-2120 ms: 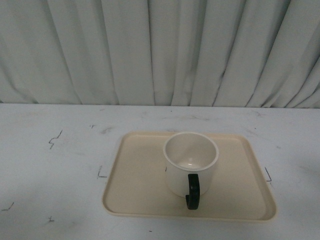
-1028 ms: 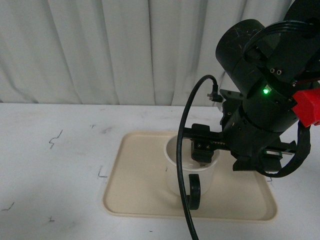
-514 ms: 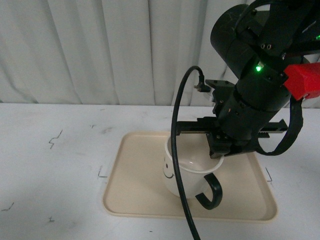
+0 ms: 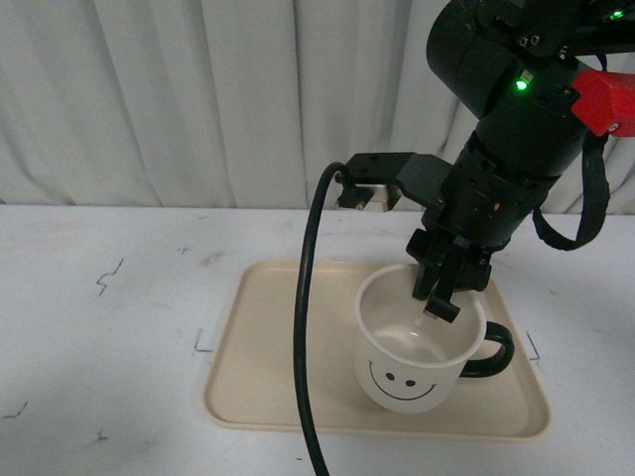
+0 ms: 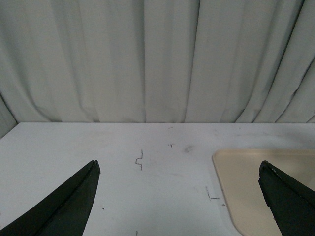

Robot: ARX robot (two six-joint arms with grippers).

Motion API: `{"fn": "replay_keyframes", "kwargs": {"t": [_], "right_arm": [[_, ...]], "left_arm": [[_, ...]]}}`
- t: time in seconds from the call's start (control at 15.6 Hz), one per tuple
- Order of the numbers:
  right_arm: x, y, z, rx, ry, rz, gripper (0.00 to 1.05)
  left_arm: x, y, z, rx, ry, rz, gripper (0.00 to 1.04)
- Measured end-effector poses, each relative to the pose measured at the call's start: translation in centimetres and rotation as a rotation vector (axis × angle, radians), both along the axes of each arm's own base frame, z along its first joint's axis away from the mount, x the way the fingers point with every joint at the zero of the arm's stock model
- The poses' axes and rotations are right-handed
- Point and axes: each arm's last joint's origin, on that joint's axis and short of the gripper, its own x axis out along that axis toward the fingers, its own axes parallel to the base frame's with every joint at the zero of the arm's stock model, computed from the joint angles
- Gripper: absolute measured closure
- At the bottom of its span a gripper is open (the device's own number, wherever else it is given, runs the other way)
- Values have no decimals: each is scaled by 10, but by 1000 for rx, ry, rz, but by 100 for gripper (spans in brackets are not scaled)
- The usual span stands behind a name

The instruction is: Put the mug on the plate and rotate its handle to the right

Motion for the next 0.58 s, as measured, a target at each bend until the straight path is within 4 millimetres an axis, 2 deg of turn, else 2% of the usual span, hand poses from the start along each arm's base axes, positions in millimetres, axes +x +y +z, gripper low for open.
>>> {"fn": "replay_keyframes", "kwargs": {"t": [0.19, 0.32, 0.51, 0.58], "right_arm": [[5, 12, 4, -32, -25, 182, 102], [15, 18, 0, -44, -34, 205, 102], [21, 26, -18, -60, 13, 209, 102], [22, 28, -18, -60, 20, 209, 102]], "left_arm": [[0, 0, 0, 0, 0, 0, 7], [0, 0, 0, 0, 0, 0, 7], [0, 0, 0, 0, 0, 0, 7], [0, 0, 0, 0, 0, 0, 7]]}}
